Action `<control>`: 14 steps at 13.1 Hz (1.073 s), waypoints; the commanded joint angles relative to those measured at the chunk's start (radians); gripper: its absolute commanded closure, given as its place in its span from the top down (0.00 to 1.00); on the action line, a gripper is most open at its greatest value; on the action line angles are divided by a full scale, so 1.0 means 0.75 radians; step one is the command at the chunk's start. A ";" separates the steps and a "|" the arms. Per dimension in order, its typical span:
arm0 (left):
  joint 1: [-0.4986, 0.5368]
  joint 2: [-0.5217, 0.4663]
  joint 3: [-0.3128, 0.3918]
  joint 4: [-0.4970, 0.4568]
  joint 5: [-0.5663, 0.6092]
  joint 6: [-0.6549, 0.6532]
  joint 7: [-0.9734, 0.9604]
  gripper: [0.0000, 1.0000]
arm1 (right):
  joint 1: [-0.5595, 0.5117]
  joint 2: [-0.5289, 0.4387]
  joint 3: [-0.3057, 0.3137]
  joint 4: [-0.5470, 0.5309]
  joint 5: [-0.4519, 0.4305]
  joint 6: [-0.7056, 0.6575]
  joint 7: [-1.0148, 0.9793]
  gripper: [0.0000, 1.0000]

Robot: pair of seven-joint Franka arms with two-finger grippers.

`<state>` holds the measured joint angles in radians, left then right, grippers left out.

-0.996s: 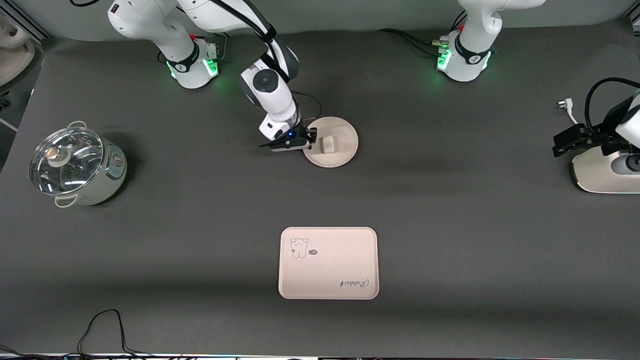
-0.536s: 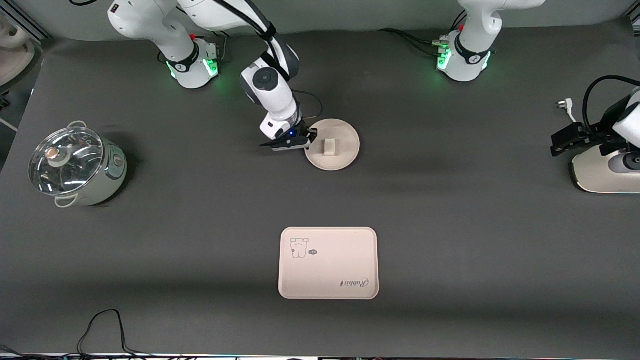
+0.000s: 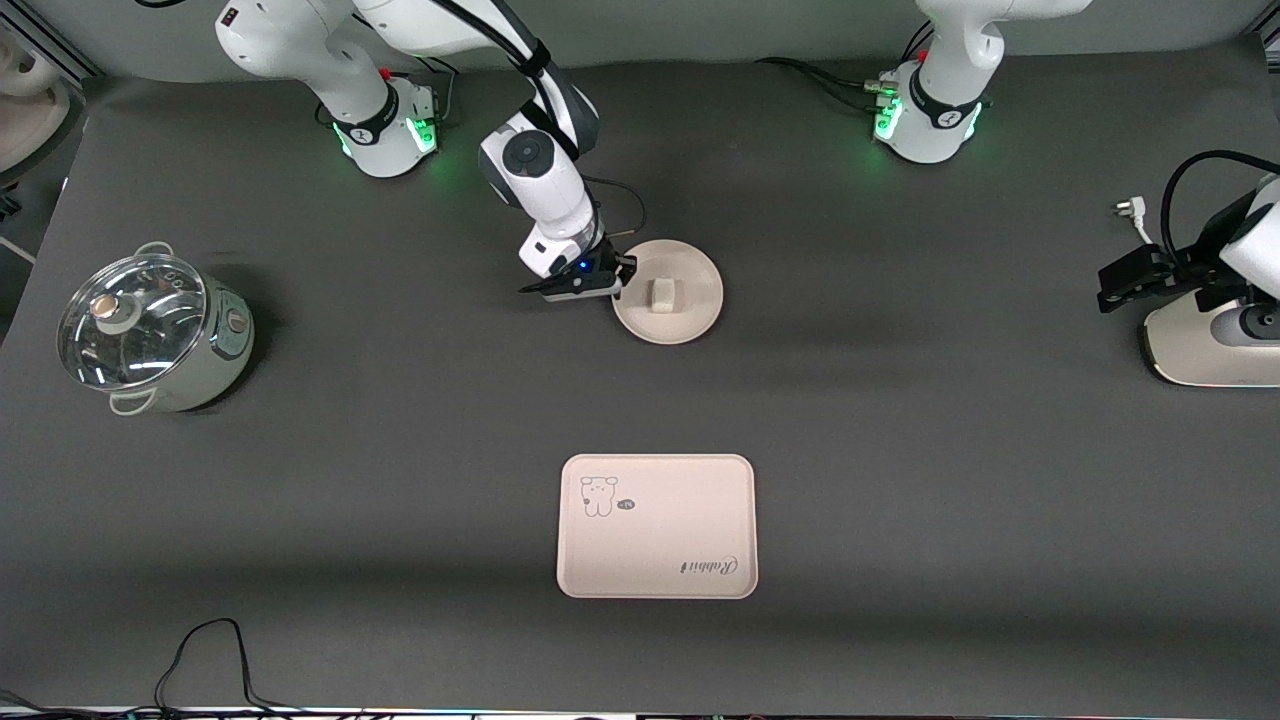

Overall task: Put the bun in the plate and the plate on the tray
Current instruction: 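Lower the right gripper and grip the plate rim, then carry the plate with the right gripper onto the white tray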

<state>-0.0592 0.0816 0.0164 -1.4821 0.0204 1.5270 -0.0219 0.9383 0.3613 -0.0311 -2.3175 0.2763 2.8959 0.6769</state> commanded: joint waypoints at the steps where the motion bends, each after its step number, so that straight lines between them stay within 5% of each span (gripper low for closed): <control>1: -0.013 -0.009 0.007 0.027 -0.007 -0.009 0.019 1.00 | -0.046 -0.168 0.001 -0.011 0.032 -0.132 -0.029 0.00; 7: -0.013 -0.011 -0.001 0.029 -0.007 -0.015 0.017 1.00 | -0.095 -0.430 0.001 -0.009 0.037 -0.233 -0.060 0.00; 11: -0.013 -0.009 0.001 0.029 -0.007 -0.013 0.017 1.00 | -0.132 -0.406 -0.001 0.012 0.189 -0.178 -0.255 0.00; 14: -0.013 -0.009 0.001 0.029 -0.007 -0.013 0.017 1.00 | -0.151 -0.266 -0.016 0.158 0.337 -0.167 -0.405 0.00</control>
<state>-0.0599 0.0815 0.0099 -1.4695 0.0201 1.5279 -0.0214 0.8331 0.0772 -0.0373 -2.2964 0.4656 2.7604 0.4497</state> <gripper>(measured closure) 0.000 0.952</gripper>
